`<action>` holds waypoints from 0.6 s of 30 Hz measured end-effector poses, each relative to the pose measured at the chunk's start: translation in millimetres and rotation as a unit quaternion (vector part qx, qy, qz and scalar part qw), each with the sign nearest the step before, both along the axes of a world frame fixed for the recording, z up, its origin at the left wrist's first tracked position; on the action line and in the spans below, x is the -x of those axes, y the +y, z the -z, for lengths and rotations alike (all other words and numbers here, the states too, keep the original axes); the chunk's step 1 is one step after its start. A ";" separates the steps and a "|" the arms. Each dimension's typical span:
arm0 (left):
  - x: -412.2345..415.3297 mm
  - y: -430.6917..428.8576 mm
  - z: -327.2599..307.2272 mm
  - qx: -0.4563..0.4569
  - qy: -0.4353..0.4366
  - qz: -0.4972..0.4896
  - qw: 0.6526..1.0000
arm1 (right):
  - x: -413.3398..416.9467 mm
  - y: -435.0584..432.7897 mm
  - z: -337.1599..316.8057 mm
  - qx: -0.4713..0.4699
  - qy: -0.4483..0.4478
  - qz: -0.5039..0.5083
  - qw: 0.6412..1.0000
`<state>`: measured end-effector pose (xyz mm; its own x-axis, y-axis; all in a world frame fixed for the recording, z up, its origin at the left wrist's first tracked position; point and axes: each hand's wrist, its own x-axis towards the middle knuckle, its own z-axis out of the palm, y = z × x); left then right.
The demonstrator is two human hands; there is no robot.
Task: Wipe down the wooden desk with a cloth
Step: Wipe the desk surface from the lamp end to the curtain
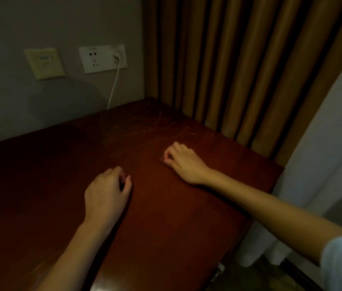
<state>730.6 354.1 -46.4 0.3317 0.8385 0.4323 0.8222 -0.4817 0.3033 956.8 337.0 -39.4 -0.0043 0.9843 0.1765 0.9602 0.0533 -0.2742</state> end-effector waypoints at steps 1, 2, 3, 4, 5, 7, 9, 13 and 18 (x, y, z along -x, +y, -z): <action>0.0 0.7 0.3 0.000 0.000 0.001 1.000 | -16.8 13.5 1.1 0.003 0.006 0.032 0.999; 0.1 1.0 0.7 0.001 0.000 0.002 1.000 | -37.6 26.0 2.5 0.005 0.012 0.072 0.997; 0.2 0.9 0.8 0.002 0.000 0.002 1.000 | -61.1 35.9 3.1 0.007 0.016 0.115 0.993; 0.2 0.7 0.6 0.004 0.000 0.001 1.000 | -85.0 42.2 2.4 0.008 0.020 0.158 0.987; 0.3 0.6 0.4 0.004 0.001 0.001 1.000 | -107.5 44.4 1.4 0.011 0.025 0.199 0.980; 0.5 0.3 0.3 0.005 -0.002 0.000 1.000 | -142.8 38.9 1.7 0.012 0.040 0.274 0.961; 0.5 -0.1 0.1 0.005 -0.004 0.003 1.000 | -158.9 26.0 5.4 0.003 0.060 0.335 0.940; 0.0 0.6 0.4 0.002 0.001 -0.003 1.000 | -142.7 -15.1 9.7 -0.037 0.019 0.351 0.936; -0.3 -0.8 -1.6 0.015 -0.001 -0.004 1.000 | -56.8 -82.3 13.6 -0.042 -0.036 0.220 0.974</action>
<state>730.8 353.2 -44.9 0.3236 0.8542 0.4070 0.8258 -0.4650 0.3192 1013.6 254.7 -53.0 0.3995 0.8755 0.2718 0.9118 -0.3486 -0.2172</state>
